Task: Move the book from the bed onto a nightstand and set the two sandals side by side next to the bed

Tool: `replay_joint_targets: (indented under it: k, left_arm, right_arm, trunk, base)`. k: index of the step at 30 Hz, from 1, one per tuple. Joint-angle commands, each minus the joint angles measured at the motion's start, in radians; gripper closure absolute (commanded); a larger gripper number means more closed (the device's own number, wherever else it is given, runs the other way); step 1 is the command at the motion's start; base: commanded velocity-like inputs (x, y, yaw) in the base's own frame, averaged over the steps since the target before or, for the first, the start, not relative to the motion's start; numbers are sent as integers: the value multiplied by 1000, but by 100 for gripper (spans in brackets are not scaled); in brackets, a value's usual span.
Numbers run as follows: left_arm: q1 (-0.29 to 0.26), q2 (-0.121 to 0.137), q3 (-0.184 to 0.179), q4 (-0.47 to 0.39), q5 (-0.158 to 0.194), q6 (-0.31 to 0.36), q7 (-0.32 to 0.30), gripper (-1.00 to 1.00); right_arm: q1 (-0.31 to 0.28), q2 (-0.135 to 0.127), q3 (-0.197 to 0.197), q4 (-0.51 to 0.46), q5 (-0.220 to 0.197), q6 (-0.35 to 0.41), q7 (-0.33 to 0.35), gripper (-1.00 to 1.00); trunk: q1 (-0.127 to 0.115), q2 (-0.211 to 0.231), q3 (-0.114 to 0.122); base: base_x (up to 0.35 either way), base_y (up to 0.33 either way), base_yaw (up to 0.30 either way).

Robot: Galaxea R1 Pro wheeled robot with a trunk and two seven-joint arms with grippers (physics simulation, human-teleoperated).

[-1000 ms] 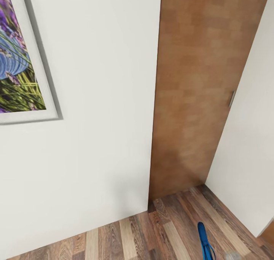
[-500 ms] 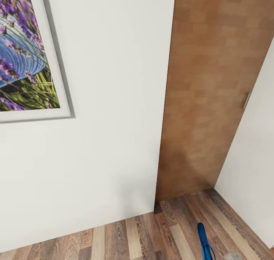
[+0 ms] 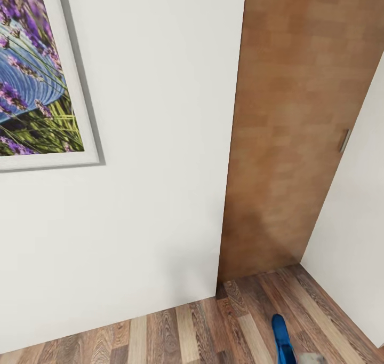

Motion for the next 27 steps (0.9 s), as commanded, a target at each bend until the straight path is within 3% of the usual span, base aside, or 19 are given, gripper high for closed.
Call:
replay_joint_targets:
  k: [1,6,12,13,18,22,27]
  left_arm:
    - [-1,1,-4,1,5,-3,0,-100]
    - [-1,1,-4,0,6,-3,0,-100]
    - [-1,2,-3,1,9,-3,-2,-100]
    - [-1,2,-3,1,9,-3,-2,-100]
    - [-1,2,-2,0,11,-3,-4,-100]
    - [-1,2,-3,1,11,-3,-5,-100]
    - [-1,1,-4,1,11,-3,-5,-100]
  right_arm:
    - [-1,2,11,2,-8,-6,-40,100]
    - [-1,5,11,1,-13,-6,-107,100]
    - [-1,4,10,2,-15,-2,-77,100]
    - [-1,4,10,2,-15,2,-37,100]
    - [-1,4,11,38,-6,18,286,100]
    - [-1,4,11,51,-9,18,382,100]
    - [-1,4,11,55,-11,18,397,100]
  trunk:
    - [0,-1,-1]
    - [0,-1,-1]
    - [0,-1,-1]
    - [0,-1,-1]
    - [0,-1,-1]
    - [0,-1,-1]
    - [0,-1,-1]
  base:
    - [0,0,0]
    - [0,0,0]
    - [0,0,0]
    - [0,0,0]
    - [0,0,0]
    - [0,0,0]
    - [0,0,25]
